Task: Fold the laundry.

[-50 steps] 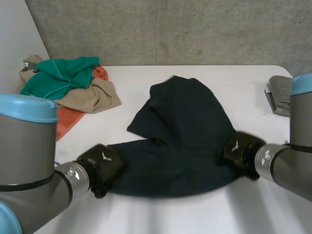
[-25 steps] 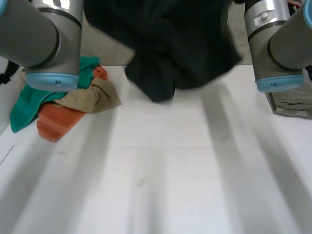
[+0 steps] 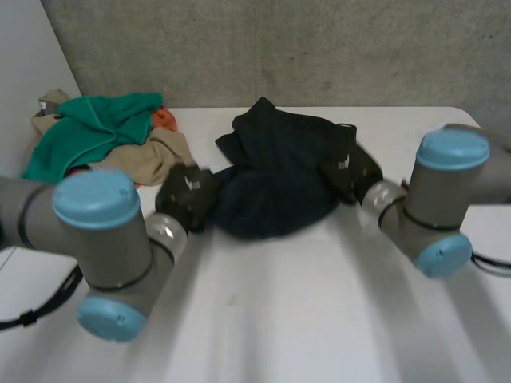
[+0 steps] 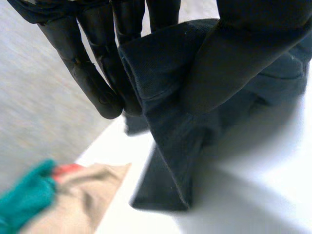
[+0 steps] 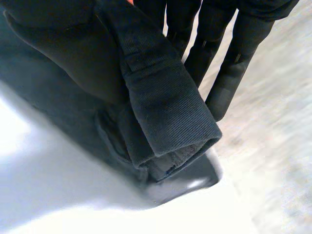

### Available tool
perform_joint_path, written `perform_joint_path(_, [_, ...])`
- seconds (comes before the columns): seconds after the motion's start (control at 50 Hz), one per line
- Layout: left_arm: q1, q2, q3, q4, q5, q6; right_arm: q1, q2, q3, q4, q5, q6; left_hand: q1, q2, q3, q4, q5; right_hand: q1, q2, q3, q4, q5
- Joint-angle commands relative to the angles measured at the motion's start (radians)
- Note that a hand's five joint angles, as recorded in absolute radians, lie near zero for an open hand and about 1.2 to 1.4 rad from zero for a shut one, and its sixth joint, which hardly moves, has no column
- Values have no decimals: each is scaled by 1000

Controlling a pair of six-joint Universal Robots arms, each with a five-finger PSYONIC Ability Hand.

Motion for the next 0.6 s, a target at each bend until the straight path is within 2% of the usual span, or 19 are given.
perform_joint_path(0.02, [-2, -3, -56, -1, 10, -8, -9, -1, 130, 91, 96, 18, 244, 198, 207, 201, 212, 26, -29, -43, -52, -41])
perform_joint_path(0.1, [4, 28, -67, -11, 13, -19, -23, -46, 165, 74, 141, 150, 244, 198, 207, 201, 212, -262, -318, -332, -340, -329])
perform_joint_path(0.24, [-2, 59, -76, -41, 14, -27, -44, -121, 226, 37, 207, 303, 244, 198, 207, 201, 212, -336, -392, -406, -414, -404])
perform_joint_path(0.28, [-6, 68, -84, -63, 17, -28, -52, -141, 255, 14, 225, 322, 244, 198, 207, 201, 212, -261, -316, -330, -339, -328])
perform_joint_path(0.34, [-16, 78, -97, -105, 29, -24, -59, -170, 292, -18, 218, 310, 244, 198, 207, 201, 212, 273, 217, 203, 195, 206])
perform_joint_path(0.48, [-25, 109, -140, -208, 56, -22, -67, -230, 361, 3, 158, 215, 244, 198, 207, 201, 212, 275, 219, 205, 197, 207])
perform_joint_path(0.6, [-8, 184, -189, -277, 74, -16, -87, -306, 398, 133, 95, 130, 244, 198, 207, 201, 212, 275, 219, 205, 197, 207])
